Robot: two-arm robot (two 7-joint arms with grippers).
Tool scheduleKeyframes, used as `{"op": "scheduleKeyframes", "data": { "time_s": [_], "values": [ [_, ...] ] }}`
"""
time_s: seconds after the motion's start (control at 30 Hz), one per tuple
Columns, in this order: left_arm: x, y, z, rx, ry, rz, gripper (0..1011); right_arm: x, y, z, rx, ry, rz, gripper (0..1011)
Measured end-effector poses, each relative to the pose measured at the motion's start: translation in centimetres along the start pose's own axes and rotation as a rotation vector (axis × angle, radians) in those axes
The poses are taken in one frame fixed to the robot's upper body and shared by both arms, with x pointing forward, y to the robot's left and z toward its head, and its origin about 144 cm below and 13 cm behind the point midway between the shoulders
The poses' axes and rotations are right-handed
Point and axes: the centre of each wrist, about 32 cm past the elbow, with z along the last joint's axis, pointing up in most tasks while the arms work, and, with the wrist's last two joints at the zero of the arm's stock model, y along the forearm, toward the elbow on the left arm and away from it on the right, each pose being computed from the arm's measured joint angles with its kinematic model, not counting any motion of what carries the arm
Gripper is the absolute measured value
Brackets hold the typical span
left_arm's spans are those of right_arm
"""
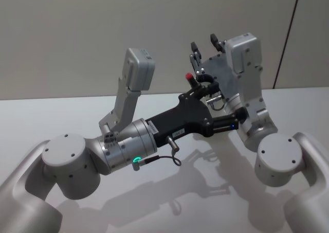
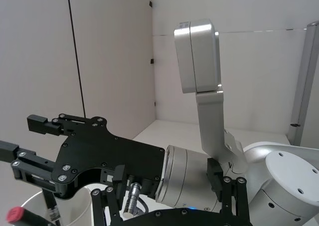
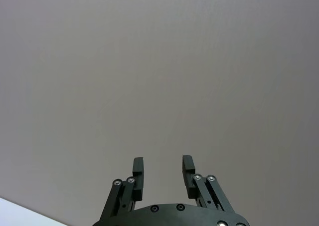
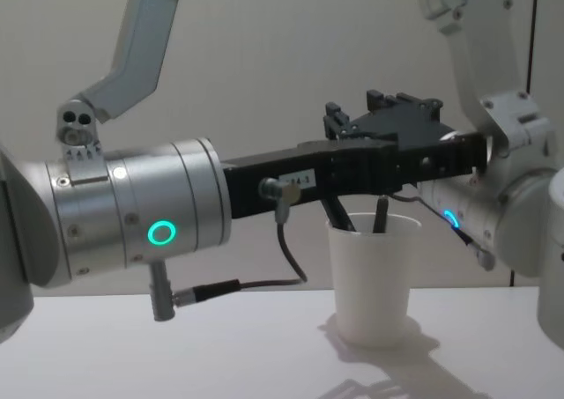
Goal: Place the pen into the pen holder.
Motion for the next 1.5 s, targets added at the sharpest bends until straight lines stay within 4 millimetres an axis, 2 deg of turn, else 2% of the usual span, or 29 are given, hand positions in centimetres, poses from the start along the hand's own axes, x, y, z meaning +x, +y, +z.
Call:
{"op": "scheduleKeyframes", "data": {
  "time_s": [0.03,0.1,0.17,0.27,0.33,0.37,0.63,1.5],
  "values": [
    [0.0,0.0,0.0,0.0,0.0,0.0,1001,0.0,0.0,0.0,-0.001,0.004,0.0,482],
    [0.0,0.0,0.0,0.001,-0.001,0.0,1002,0.0,0.0,0.0,-0.002,0.008,0.001,511],
    [0.0,0.0,0.0,0.001,-0.001,0.0,1002,0.0,0.1,0.0,-0.003,0.013,0.001,598],
    [0.0,0.0,0.0,0.001,-0.001,0.0,1001,-0.1,0.1,0.0,-0.005,0.018,0.001,654],
    [0.0,0.0,0.0,0.001,-0.001,0.0,1001,-0.1,0.1,0.0,-0.005,0.02,0.002,761],
    [0.0,0.0,0.0,0.001,-0.001,0.0,1001,-0.1,0.1,0.0,-0.006,0.021,0.002,761],
    [0.0,0.0,0.0,-0.002,0.001,-0.002,1001,0.1,0.0,0.1,0.001,0.011,-0.007,998],
    [0.0,0.0,0.0,0.001,0.0,-0.004,1001,2.7,-2.8,0.8,-0.028,-0.043,-0.127,1001]
  ]
}}
